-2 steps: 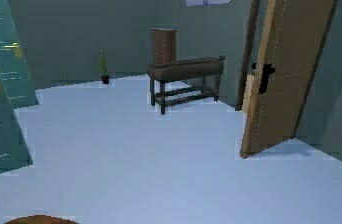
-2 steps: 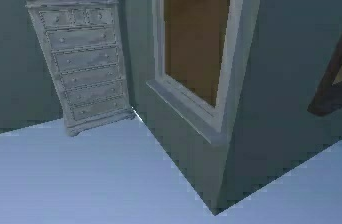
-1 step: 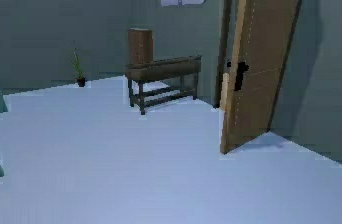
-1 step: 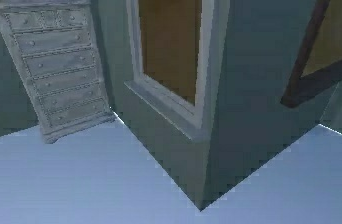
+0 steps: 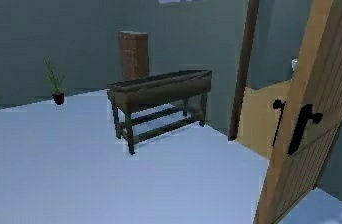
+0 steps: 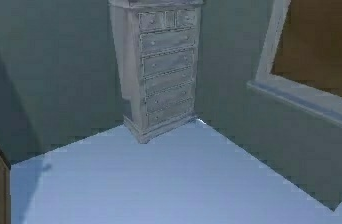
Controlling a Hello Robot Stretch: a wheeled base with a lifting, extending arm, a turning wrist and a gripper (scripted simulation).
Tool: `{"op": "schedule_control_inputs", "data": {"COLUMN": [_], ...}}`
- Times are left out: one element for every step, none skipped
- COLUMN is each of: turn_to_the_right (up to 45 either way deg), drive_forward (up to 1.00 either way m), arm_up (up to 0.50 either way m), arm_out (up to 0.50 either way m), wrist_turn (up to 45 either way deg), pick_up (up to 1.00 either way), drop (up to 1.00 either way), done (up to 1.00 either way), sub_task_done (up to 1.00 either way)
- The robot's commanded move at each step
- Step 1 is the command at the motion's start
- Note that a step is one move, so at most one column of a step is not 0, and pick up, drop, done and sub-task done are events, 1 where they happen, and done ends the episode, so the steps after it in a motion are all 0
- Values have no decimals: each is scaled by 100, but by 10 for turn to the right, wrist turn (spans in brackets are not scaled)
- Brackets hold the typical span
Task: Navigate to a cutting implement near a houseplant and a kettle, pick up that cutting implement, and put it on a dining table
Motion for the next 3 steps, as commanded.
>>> {"op": "schedule_control_inputs", "data": {"turn_to_the_right": [30,0,-450], "drive_forward": [0,50,0], "arm_up": [0,0,0], "arm_out": [0,0,0], "wrist_turn": [0,0,0], "pick_up": [0,0,0], "drop": [0,0,0], "done": [0,0,0], "sub_task_done": [0,0,0]}}
